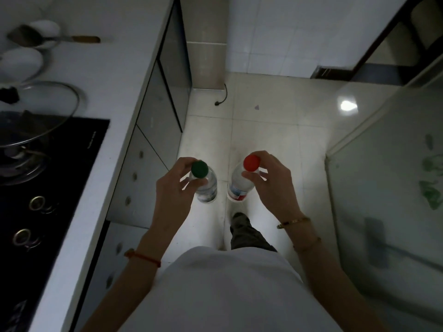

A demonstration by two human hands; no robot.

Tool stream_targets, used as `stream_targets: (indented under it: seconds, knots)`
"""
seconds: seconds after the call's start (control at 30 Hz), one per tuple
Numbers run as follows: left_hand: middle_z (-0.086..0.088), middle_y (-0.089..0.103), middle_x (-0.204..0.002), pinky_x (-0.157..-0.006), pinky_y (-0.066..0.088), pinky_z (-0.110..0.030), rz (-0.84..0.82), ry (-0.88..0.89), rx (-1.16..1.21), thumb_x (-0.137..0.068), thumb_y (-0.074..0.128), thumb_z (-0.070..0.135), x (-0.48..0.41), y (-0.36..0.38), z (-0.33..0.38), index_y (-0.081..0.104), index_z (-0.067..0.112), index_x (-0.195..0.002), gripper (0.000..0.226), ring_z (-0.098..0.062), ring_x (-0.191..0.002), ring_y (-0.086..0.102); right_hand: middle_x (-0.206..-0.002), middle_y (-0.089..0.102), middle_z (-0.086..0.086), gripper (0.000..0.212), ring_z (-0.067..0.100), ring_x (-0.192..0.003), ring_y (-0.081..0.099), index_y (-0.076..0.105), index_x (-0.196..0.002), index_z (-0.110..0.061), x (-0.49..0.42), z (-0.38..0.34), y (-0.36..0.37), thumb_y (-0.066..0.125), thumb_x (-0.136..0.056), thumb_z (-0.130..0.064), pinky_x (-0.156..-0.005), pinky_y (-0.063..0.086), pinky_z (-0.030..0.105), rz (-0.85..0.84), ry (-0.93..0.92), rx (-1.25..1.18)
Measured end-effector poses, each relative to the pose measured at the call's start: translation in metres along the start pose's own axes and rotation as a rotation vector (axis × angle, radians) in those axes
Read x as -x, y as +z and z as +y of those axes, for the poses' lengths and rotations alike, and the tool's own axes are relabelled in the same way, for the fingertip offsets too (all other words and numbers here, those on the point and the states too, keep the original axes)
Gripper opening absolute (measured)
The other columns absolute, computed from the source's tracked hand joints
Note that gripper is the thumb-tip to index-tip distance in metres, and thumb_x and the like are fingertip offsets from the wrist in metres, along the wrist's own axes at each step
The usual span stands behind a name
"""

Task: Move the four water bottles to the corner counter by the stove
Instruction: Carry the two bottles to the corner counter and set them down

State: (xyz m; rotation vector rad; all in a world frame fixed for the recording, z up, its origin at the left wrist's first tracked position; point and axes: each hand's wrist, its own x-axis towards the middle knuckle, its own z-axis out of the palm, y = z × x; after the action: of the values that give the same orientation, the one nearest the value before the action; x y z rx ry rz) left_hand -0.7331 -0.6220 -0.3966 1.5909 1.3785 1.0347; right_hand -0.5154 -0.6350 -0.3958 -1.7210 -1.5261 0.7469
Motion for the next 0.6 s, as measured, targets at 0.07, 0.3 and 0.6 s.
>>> stream_targets:
  seconds: [0.07, 0.3, 0.6]
  knots:
    - [0.020, 0.068, -0.101, -0.089, 0.051, -0.014, 0.027, -0.017, 0.010, -0.080, 0.074, 0.008, -0.022, 0.003, -0.004, 0.061, 0.025, -0.104, 0.032, -0.003, -0.104, 0.064, -0.103, 0.064, -0.002, 0.029, 0.017, -0.095, 0.061, 0.056, -0.109, -0.020, -0.028, 0.004, 0.002, 0.069, -0.084, -0.022, -0.087, 0.056, 0.042, -0.023, -0.017, 0.005]
    - [0.015, 0.070, -0.100, -0.086, 0.051, -0.013, 0.125, -0.083, -0.015, -0.080, 0.073, 0.005, -0.119, 0.024, -0.003, 0.062, 0.018, -0.104, 0.029, -0.001, -0.101, 0.065, -0.101, 0.064, 0.000, 0.029, 0.019, -0.092, 0.062, 0.056, -0.107, -0.020, -0.145, 0.014, -0.002, 0.071, -0.082, -0.022, -0.084, 0.056, 0.043, -0.121, -0.095, 0.000]
    - [0.012, 0.070, -0.101, -0.078, 0.046, -0.002, 0.271, -0.154, -0.046, -0.079, 0.074, 0.006, -0.257, 0.047, 0.015, 0.061, 0.021, -0.104, 0.032, 0.010, -0.096, 0.062, -0.105, 0.065, 0.000, 0.030, 0.018, -0.094, 0.062, 0.058, -0.108, -0.017, -0.309, 0.014, -0.020, 0.072, -0.082, -0.020, -0.087, 0.055, 0.042, -0.182, -0.205, -0.002]
